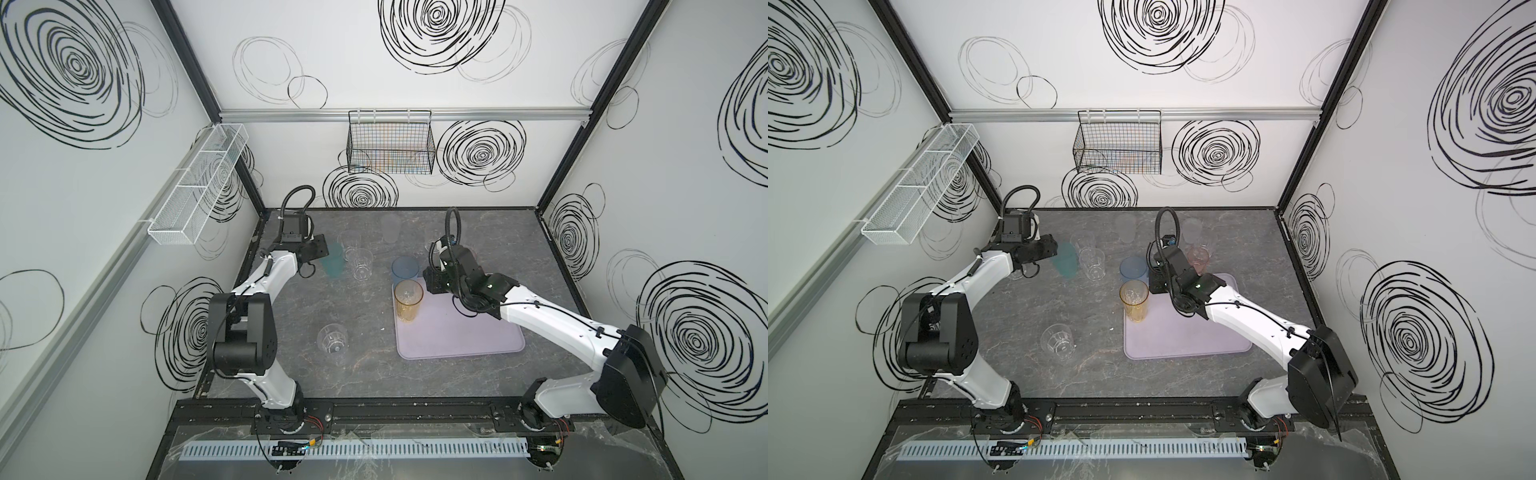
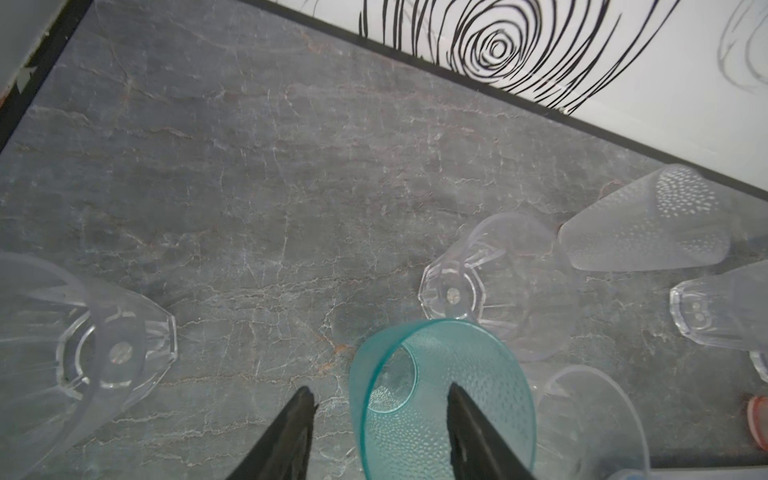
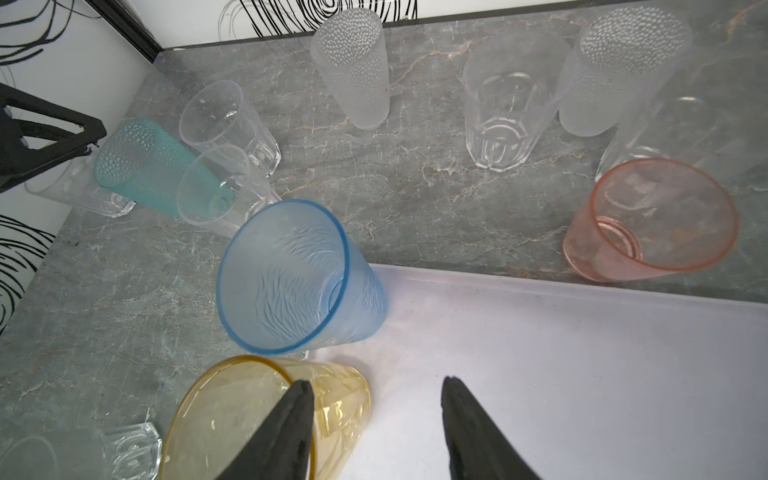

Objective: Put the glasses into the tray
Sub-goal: 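Grasp the teal dotted glass with the left gripper while the right gripper rises, then lift the teal glass and carry it over the tray with the left gripper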

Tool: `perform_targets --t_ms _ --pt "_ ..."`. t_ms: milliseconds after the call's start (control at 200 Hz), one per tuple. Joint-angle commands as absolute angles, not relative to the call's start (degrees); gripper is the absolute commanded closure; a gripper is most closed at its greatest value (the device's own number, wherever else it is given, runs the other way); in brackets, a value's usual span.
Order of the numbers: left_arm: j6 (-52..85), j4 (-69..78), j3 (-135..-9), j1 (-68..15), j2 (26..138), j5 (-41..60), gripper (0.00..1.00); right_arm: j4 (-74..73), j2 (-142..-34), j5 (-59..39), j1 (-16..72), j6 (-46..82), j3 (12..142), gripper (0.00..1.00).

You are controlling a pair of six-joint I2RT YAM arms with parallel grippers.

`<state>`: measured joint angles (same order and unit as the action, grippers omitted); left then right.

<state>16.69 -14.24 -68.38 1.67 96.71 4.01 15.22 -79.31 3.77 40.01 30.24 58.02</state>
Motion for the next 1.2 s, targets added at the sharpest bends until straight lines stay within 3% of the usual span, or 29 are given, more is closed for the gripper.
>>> perform_targets --t_ms 0,120,365,555,910,1196 --pt "15.03 -15.46 -70.08 1.6 98.69 2.18 0.53 13.11 -77.6 3.12 39.39 30.15 57.09 0.46" --pt "14.54 -15.51 -70.49 0.58 100.55 1.55 0.58 12.67 -77.74 2.81 39.12 29.97 56.43 0.46" --pt "14.26 -15.38 -70.27 0.35 102.86 1.58 0.82 12.56 -77.18 2.8 39.12 30.93 55.07 0.46" --pt "14.26 -16.94 -70.51 0.96 99.81 0.6 0.95 12.95 -76.51 3.41 39.02 31.03 54.67 0.46" --pt "14.3 -22.87 -71.75 0.69 88.03 1.76 1.0 12.85 -76.82 3.61 38.81 31.82 55.06 0.46" --pt "11.09 -34.75 -82.74 -13.46 79.66 1.79 1.0 13.02 -75.55 2.08 33.42 32.48 53.8 0.46"
